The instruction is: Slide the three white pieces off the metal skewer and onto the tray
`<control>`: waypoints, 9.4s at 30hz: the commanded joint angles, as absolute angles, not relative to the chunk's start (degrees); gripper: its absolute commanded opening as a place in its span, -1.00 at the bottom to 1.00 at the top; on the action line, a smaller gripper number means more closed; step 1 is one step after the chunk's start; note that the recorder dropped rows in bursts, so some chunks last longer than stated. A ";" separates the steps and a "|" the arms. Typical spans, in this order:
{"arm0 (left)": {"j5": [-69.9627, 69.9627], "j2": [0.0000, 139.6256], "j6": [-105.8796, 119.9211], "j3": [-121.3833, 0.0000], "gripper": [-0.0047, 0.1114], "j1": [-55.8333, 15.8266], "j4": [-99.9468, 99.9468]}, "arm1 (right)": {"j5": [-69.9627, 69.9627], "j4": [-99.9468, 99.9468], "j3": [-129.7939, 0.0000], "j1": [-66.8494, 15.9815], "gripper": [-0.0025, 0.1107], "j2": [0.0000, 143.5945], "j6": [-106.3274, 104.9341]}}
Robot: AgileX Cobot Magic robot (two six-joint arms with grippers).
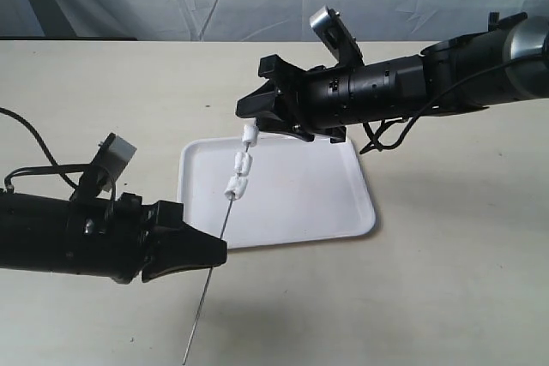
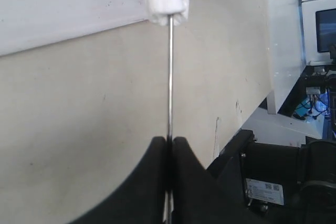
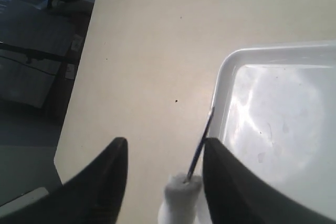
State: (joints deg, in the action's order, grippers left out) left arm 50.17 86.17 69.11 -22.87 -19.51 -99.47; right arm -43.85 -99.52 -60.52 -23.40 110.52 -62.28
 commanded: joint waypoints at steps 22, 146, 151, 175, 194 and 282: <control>50.24 85.99 69.51 -24.57 -0.92 -19.51 -99.95 | -47.89 -92.84 -60.83 -23.43 -0.45 110.58 -56.69; 50.34 85.99 67.96 -21.14 -0.92 -19.51 -99.95 | -53.59 -82.69 -60.20 -26.95 -0.55 110.58 -52.85; 50.34 85.99 67.96 -21.14 -0.92 -19.51 -99.95 | -54.08 -82.08 -60.20 -26.95 -0.62 110.58 -52.85; 54.00 85.57 69.96 -18.14 -0.92 -19.51 -99.95 | -51.23 -82.88 -60.32 -27.03 -0.67 110.58 -52.85; 60.39 70.55 70.69 -1.50 -0.92 -19.51 -99.95 | -42.28 -82.53 -60.97 -26.93 -0.67 110.58 -52.85; 42.12 68.83 63.39 -12.75 -0.92 -19.51 -99.95 | -38.54 -79.93 -61.99 -27.33 -0.14 110.47 -54.04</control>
State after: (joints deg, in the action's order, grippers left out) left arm 50.18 69.03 64.26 -10.12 -19.48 -99.76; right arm -38.74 -80.42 -61.84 -27.55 110.63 -53.74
